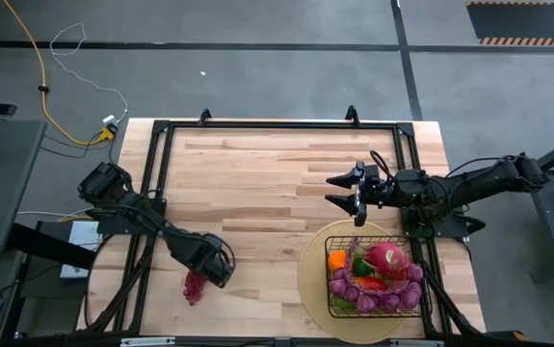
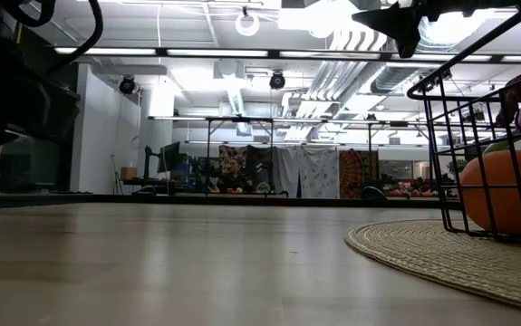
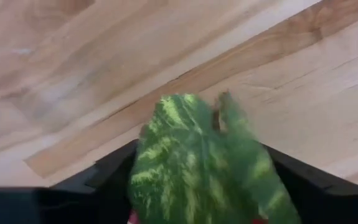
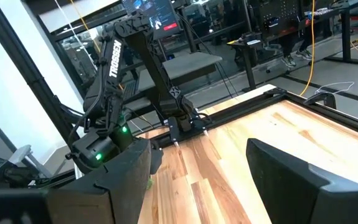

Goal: Build produce basket
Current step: Put the grapes into the wire basket

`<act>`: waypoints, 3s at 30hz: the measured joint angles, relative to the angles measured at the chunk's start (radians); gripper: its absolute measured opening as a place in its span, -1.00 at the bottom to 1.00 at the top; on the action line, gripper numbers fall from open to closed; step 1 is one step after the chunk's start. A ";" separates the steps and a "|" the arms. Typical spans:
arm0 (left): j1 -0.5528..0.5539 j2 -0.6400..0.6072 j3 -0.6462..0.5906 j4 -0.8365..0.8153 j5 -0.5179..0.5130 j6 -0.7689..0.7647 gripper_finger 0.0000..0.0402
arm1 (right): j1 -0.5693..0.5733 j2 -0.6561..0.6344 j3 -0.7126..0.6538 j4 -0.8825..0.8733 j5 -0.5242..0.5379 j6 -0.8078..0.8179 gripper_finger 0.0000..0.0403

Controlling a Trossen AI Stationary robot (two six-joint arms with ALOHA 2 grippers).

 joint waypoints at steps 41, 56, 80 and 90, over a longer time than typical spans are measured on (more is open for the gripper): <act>0.468 -0.697 0.002 0.824 -0.350 1.378 -0.52 | 0.002 0.026 0.007 0.187 -0.034 0.053 0.26; 0.467 -0.538 0.001 0.972 -0.263 1.384 -0.52 | 0.002 0.370 0.391 -0.133 -0.093 -0.070 0.26; 0.466 -0.487 0.001 1.020 -0.212 1.340 -0.52 | 0.000 0.696 0.697 -0.216 -0.026 -0.134 0.38; 0.466 -0.488 0.001 1.026 -0.210 1.340 -0.49 | 0.000 0.703 0.698 -0.164 -0.062 -0.157 0.37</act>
